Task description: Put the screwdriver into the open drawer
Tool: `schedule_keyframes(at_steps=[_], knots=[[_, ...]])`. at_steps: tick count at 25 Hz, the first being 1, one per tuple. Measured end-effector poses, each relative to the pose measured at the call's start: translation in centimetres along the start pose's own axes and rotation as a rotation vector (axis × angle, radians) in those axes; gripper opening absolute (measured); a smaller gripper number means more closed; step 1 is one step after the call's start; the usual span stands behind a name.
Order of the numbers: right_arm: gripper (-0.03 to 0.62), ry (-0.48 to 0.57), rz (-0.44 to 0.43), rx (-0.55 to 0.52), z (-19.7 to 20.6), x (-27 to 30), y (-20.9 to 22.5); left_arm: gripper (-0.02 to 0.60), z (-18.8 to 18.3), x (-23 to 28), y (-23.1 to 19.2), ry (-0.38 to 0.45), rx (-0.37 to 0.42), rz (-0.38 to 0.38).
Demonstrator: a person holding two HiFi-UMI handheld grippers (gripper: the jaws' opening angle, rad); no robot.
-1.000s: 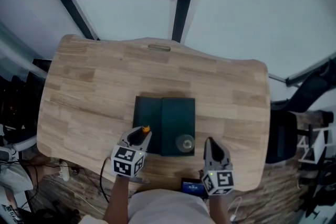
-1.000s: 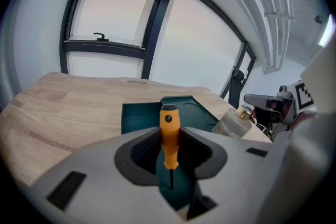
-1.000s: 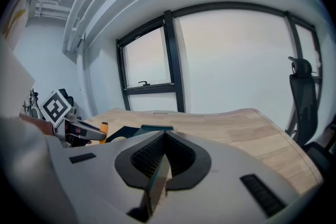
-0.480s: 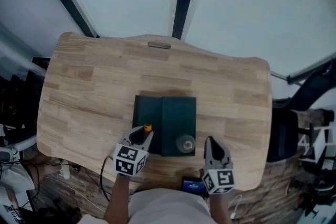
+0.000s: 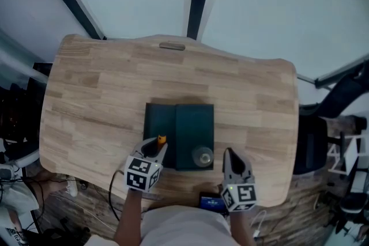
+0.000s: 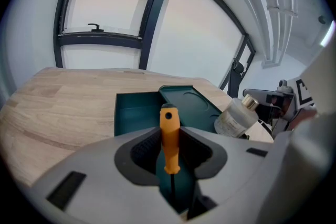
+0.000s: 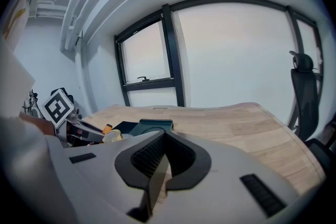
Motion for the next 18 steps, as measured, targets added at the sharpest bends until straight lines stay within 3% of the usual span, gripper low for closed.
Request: schedule_keyframes(at_steps=[18], knots=[[-0.003,-0.037,-0.003,0.014,0.9,0.9,0.4,0.108,-0.2,1.1,-0.6,-0.046,-0.038,0.000]])
Point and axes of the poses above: the fingertips, and each gripper's own axes: x forward along the fingers, y to its right, z out of its underside, the point moved 8 cm from there along -x, backward along the fingers, and after that the axes turned 6 degrees about -x, right-handed, at the moved point
